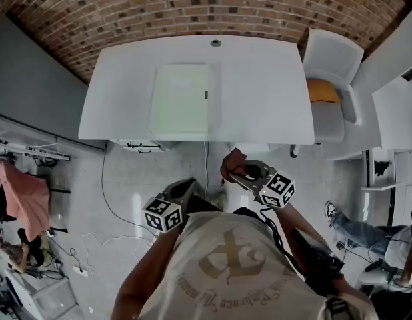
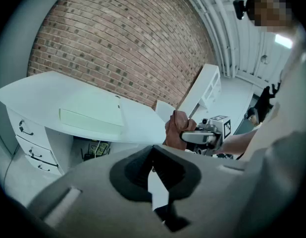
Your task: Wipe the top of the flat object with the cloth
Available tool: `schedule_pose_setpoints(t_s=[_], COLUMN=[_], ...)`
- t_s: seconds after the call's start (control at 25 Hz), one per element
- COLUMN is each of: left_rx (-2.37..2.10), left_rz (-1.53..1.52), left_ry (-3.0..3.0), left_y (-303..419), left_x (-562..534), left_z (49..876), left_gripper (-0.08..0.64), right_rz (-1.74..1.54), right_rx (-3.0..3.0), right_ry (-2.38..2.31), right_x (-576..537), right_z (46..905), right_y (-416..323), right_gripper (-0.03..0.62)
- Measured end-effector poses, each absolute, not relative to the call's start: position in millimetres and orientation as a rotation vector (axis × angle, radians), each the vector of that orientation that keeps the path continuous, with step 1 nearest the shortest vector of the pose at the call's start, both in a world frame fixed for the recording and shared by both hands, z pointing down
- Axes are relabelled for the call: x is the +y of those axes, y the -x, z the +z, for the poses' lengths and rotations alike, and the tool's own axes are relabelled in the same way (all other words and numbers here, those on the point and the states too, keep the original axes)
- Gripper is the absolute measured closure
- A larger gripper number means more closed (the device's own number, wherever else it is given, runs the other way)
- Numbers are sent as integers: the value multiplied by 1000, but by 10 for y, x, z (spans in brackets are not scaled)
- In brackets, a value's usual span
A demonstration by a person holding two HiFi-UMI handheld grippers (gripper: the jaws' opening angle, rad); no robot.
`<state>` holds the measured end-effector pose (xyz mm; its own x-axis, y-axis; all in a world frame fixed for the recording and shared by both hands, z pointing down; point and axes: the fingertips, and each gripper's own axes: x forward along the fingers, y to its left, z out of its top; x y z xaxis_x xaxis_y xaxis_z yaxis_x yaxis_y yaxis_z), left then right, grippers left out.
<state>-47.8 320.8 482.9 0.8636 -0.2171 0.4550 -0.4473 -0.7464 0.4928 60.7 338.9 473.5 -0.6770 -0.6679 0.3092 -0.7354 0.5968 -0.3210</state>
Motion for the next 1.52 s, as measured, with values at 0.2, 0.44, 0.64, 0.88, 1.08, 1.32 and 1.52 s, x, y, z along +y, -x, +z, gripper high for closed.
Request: schedule_pose_setpoints(t_s=[0.2,0.44,0.64,0.88,1.08,1.32,1.52], left_rx=[-512,-547,-582,-599,-612,-613,-631], left_rz=[493,483,462,449,446,444,441], left_ry=[-2420,-2417,-2414,-2423,-2420,-2432,-2421], left_y=[573,680,751,741,718,668,685], left_x=[3212,3194,3148,3137,3123,3089,3016], left_z=[4821,4831,4794,4745,4743,4700,4729], left_gripper=[555,555,555,555,555,555,555], right_rz=[634,623,614,609,607,604,601], right_rx=[-2661,-2688,-2690,-2682,-2687,-2689,-2688], right_ry=[-1196,-1218,-1217,-1221,-1222,-1232,-1230], right_x=[3401,3324,3314,3298,3291,3269,3188], right_z=[4736,4704,4674,4672,4662,4653,4662], right_y=[-595,-590,-553,-602,-633,-689,-707], right_gripper=[485,485,485,485,485,485,485])
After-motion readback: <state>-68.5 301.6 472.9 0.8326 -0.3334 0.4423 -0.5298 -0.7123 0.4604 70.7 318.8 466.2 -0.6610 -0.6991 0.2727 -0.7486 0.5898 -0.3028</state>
